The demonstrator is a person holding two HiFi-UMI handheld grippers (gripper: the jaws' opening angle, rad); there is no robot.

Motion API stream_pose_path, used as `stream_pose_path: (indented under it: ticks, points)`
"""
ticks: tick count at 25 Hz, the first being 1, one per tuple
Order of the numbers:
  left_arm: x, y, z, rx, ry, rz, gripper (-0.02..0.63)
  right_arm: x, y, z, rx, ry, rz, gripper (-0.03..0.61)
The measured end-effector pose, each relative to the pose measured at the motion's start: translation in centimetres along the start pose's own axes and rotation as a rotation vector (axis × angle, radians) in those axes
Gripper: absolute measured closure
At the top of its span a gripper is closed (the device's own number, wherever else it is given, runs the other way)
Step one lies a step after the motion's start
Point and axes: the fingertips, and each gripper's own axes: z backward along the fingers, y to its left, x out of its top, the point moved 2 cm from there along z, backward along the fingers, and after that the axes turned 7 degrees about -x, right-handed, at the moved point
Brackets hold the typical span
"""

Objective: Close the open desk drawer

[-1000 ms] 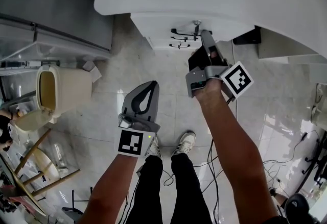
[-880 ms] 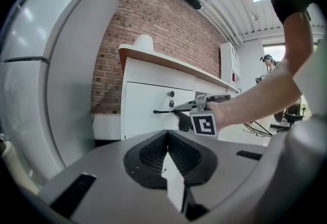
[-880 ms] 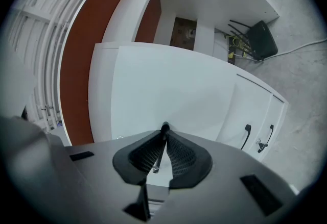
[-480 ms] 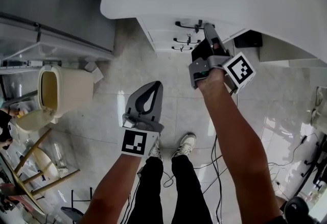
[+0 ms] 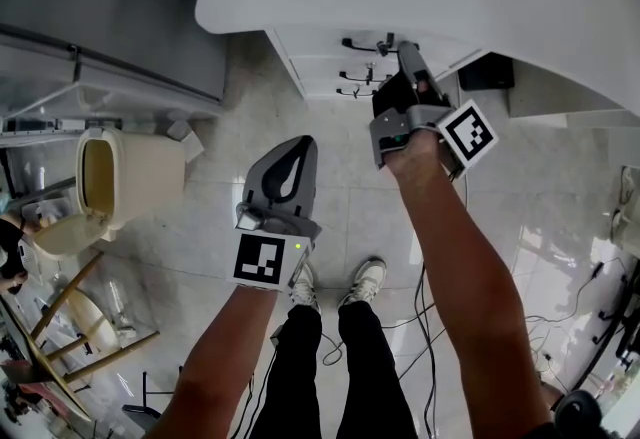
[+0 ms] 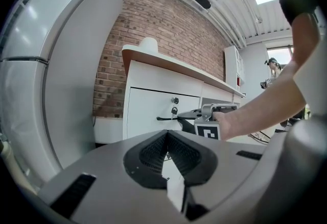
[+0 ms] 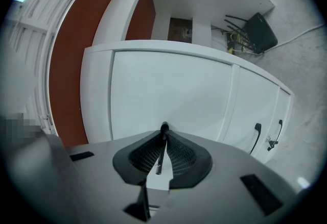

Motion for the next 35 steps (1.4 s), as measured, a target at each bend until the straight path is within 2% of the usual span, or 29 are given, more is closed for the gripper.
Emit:
stream_pose_path:
  ticks: [7,15,18,21,27,30,33,35]
  points:
    - [-0.2,0.3,0.5,0.021,0.018,-0.008,0.606,-1.7,0.5,1.4,0.008,0.048,0.033,0.520]
    - [0.7,-1.0,2.0,0.005,0.014,-0.019,0.606,-4.6,3.7,7.4,0.020,0.141,0.296,0.520]
    - [2.1,-1.9,2.0,-0.016,0.005,-0.050,0.606,-5.7,6.6,9.6,0.052,0.157,0.449,0.521]
    - [4.2,-2.8,2.8,-0.020,-0.012,-0.047,0.606,-6.5,9.8,12.6,0.080,0.134,0.574,0.522]
    - [8.2,-5.7,6.4,-0.028,-0.017,-0.024,0.606,-6.4,16.5,19.5,0.017,0.054,0.929,0.522]
    - [10.7,-7.0,8.2,-0.024,-0.012,-0.031,0.606,-6.1,20.5,21.6,0.020,0.031,1.114,0.523]
    - [13.1,-8.4,10.5,-0.017,-0.005,-0.027,0.606,-6.5,23.2,23.8,0.029,0.061,1.296,0.526]
    - [14.8,-9.5,12.6,-0.009,0.004,-0.017,0.606,-7.0,24.5,25.9,0.027,0.103,1.350,0.528]
